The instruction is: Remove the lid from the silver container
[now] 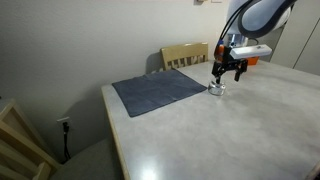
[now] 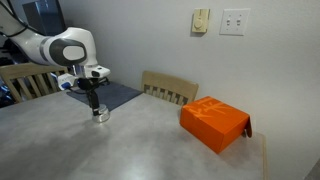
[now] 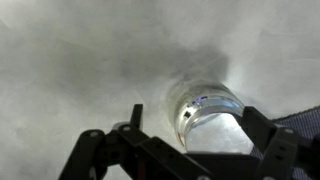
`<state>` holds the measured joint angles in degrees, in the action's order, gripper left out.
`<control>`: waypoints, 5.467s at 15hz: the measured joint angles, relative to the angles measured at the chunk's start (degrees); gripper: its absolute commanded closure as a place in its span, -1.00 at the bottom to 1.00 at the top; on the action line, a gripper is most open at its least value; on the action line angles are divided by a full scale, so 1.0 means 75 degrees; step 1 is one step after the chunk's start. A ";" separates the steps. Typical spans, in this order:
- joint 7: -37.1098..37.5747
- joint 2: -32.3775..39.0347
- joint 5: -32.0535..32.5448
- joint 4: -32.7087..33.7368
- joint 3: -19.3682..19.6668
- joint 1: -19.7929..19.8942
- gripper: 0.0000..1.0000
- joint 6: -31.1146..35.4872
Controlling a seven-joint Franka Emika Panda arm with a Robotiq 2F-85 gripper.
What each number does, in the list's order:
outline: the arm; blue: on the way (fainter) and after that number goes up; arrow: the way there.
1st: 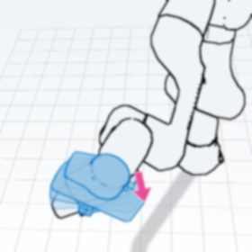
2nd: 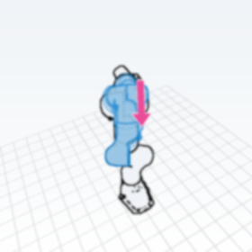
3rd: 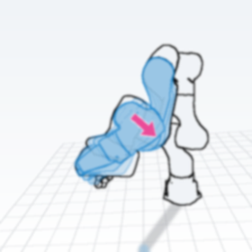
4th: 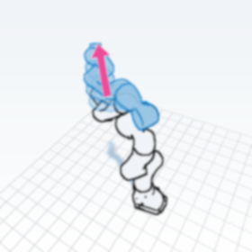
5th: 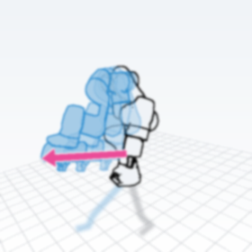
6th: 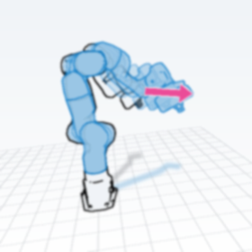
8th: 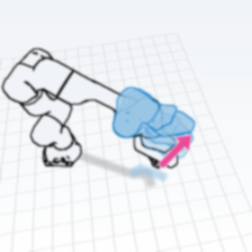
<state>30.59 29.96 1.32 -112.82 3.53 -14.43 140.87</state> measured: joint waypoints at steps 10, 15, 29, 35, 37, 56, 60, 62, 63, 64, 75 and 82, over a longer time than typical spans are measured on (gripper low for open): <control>0.1528 0.0000 0.0946 0.0051 0.0108 -0.0581 -1.00 0.0052; 0.1617 0.0000 0.1074 0.0193 0.0108 -0.0661 -1.00 -0.0322; -0.0649 0.0446 0.0393 0.1100 -0.0261 0.0204 -1.00 -0.1217; -0.2061 0.1207 -0.0112 0.2072 -0.0607 0.0581 -1.00 -0.2390; -0.2160 0.1427 -0.0110 0.2344 -0.0619 0.0573 -1.00 -0.2676; -0.2030 0.1910 0.0398 0.3179 -0.0560 0.0317 -1.00 -0.2966; -0.2059 0.1855 0.0396 0.3179 -0.0556 0.0319 -1.00 -0.2910; -0.2107 0.1845 0.0392 0.3179 -0.0559 0.0319 -1.00 -0.2895; -0.2114 0.1845 0.0385 0.3178 -0.0561 0.0321 -1.00 -0.2882; -0.2116 0.1845 0.0350 0.3178 -0.0570 0.0329 -1.00 -0.2869; -0.2276 0.1380 -0.0326 0.2475 -0.0672 0.0612 -1.00 -0.1925; -0.2259 0.1154 -0.0661 0.2045 -0.0715 0.0670 -1.00 -0.1917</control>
<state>13.65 38.61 -3.64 -97.48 -1.83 -9.40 126.49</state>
